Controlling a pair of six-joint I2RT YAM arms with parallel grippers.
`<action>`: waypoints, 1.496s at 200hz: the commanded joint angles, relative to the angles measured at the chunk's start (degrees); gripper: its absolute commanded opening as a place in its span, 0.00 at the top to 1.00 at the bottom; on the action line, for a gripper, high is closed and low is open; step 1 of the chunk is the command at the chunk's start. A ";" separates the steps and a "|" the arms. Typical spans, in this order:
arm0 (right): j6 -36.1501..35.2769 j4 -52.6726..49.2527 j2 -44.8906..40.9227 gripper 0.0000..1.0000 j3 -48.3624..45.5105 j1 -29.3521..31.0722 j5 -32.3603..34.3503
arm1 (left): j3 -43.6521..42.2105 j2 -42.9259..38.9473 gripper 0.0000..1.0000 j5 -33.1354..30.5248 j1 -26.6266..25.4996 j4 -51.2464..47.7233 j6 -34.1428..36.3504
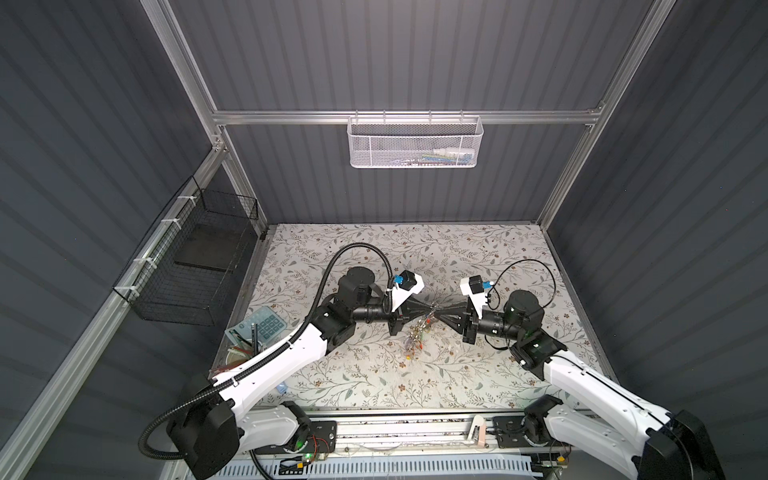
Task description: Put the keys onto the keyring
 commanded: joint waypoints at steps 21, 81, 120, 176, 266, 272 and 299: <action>-0.05 1.79 0.17 1.00 1.15 -0.63 1.17 | 1.27 -2.85 1.00 -0.14 0.56 -3.19 2.28; -0.32 1.09 0.26 1.00 1.39 -0.60 1.38 | 1.28 -3.64 1.00 -0.37 0.75 -4.22 2.87; -0.41 0.80 0.35 1.00 1.53 -0.59 1.46 | 1.31 -2.85 1.00 0.94 0.71 -2.94 1.93; -0.15 1.09 0.86 1.00 1.63 -0.58 0.75 | 1.72 0.13 1.00 3.37 0.66 -0.66 0.26; 0.20 1.22 2.11 1.00 2.08 -0.55 -0.13 | 1.73 2.37 1.00 4.39 0.63 2.40 -1.12; 0.20 1.17 2.11 1.00 2.12 -0.56 -0.13 | 1.68 2.33 1.00 4.17 0.61 2.43 -1.03; -0.11 0.56 1.87 1.00 2.22 -0.56 0.40 | 1.30 1.04 1.00 2.15 0.59 0.98 0.03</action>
